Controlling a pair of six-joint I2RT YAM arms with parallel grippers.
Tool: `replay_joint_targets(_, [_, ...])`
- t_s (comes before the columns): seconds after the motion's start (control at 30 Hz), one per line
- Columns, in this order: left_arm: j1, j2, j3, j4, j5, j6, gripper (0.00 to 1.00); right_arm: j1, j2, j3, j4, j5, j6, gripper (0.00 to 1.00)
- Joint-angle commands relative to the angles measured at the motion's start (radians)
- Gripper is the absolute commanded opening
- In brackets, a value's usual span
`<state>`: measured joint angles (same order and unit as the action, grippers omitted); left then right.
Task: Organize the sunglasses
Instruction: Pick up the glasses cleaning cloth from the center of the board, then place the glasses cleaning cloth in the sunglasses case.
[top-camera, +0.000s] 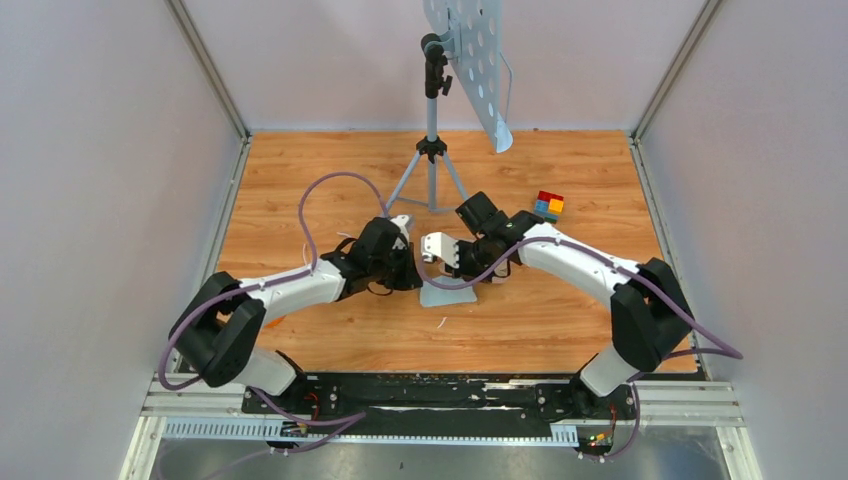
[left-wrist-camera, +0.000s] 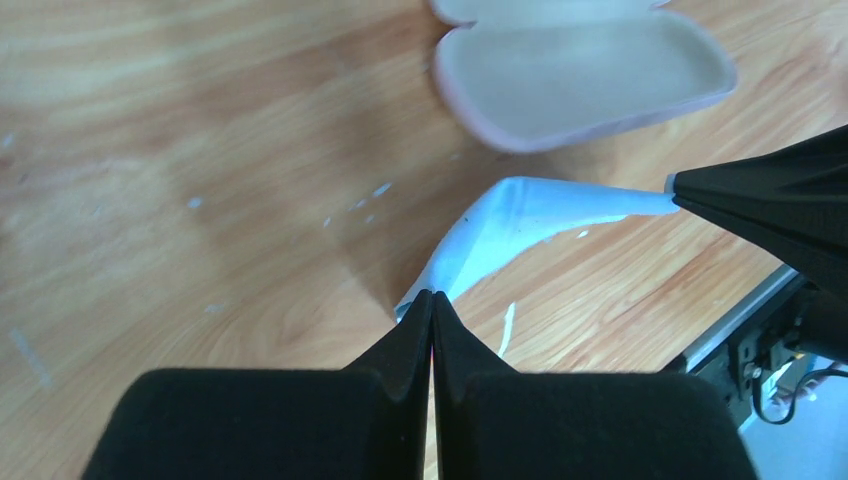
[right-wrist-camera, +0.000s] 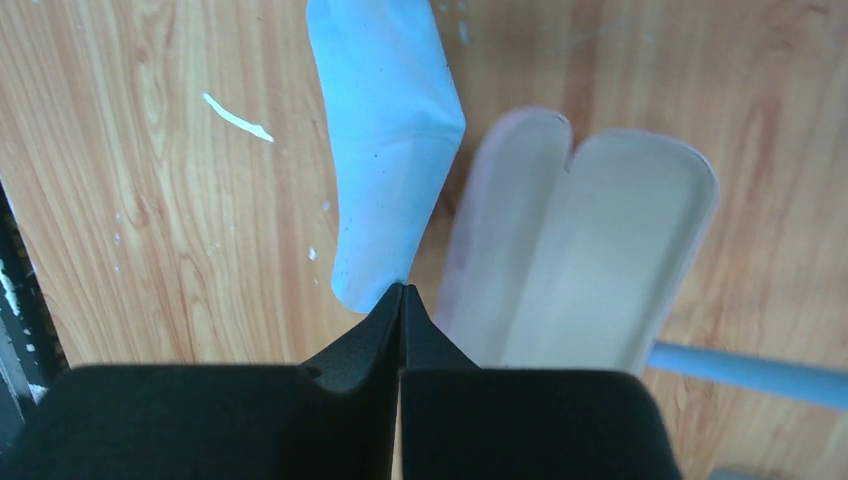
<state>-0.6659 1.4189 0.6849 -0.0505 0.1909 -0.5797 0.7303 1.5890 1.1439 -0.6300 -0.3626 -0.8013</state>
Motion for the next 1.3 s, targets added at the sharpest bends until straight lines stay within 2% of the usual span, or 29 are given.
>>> replay_joint_targets(0.0, [-0.031,0.075,0.107,0.032,-0.022,-0.008,0.00,-0.069,-0.070,-0.031,-0.040,0.002,0.017,0.00])
replay_joint_targets(0.3, [-0.045,0.207,0.270,0.014,-0.017,0.000,0.00,-0.190,-0.120,-0.071,-0.037,-0.010,0.017,0.00])
replay_joint_targets(0.67, [-0.047,0.329,0.384,-0.008,-0.025,-0.002,0.00,-0.283,-0.086,-0.082,0.019,-0.016,0.048,0.00])
replay_joint_targets(1.27, [-0.047,0.421,0.451,-0.015,-0.031,0.001,0.00,-0.317,0.041,-0.058,0.043,-0.037,0.050,0.00])
